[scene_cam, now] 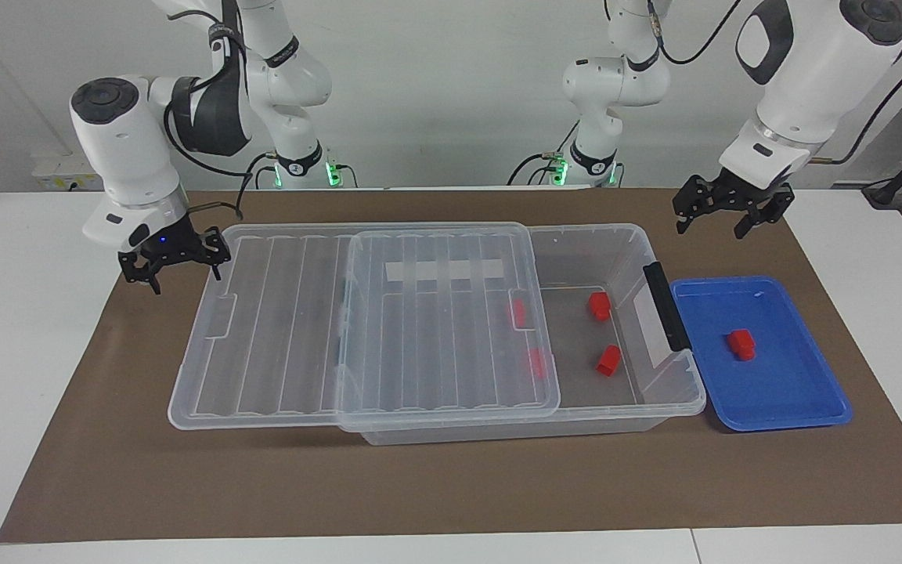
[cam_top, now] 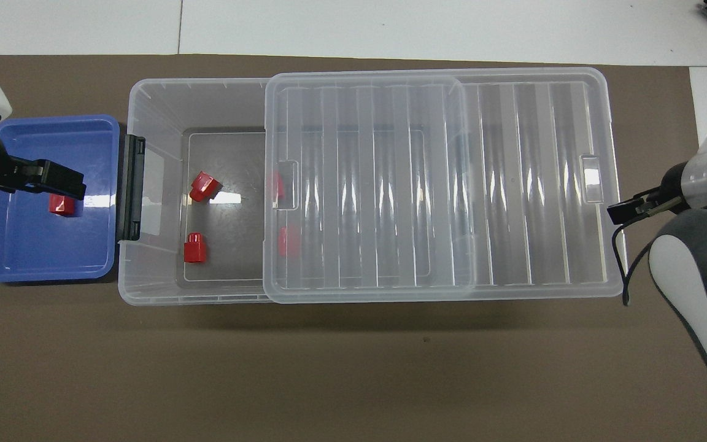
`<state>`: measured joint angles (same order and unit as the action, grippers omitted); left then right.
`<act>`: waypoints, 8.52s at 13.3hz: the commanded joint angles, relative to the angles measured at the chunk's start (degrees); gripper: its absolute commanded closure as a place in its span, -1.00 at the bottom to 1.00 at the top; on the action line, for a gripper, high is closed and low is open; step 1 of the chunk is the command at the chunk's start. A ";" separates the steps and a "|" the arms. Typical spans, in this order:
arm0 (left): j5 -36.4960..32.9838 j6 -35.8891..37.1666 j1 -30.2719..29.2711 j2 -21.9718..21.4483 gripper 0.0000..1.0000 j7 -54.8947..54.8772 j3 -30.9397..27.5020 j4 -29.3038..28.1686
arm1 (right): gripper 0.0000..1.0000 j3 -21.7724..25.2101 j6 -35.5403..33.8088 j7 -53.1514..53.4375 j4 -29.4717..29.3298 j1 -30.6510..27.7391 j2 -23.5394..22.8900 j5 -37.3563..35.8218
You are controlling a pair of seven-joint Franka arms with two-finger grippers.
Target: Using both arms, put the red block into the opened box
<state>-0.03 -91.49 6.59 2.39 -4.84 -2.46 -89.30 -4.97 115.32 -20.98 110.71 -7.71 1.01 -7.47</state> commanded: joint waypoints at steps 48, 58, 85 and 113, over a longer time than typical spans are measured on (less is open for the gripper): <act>0.39 -42.17 13.18 3.93 1.00 43.86 5.09 -31.46 | -1.00 -3.65 -26.46 31.35 -20.28 1.74 -0.05 6.50; -6.03 -51.41 12.83 12.29 1.00 43.60 4.92 -33.04 | -0.56 -3.56 -22.15 31.18 -17.29 1.65 1.01 6.59; -3.22 -0.88 -6.15 -3.88 -1.00 3.87 3.95 -6.50 | 1.00 -3.21 9.49 19.84 -2.34 -4.51 -7.25 8.26; -3.66 20.64 -3.96 14.30 -1.00 3.96 2.54 26.34 | 1.00 -4.09 5.97 23.09 -2.43 13.95 -6.46 8.34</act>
<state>-3.82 -75.69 1.54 11.67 -0.50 0.95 -72.71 -8.43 121.32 1.33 108.04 6.33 -6.09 -0.28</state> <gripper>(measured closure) 0.000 0.991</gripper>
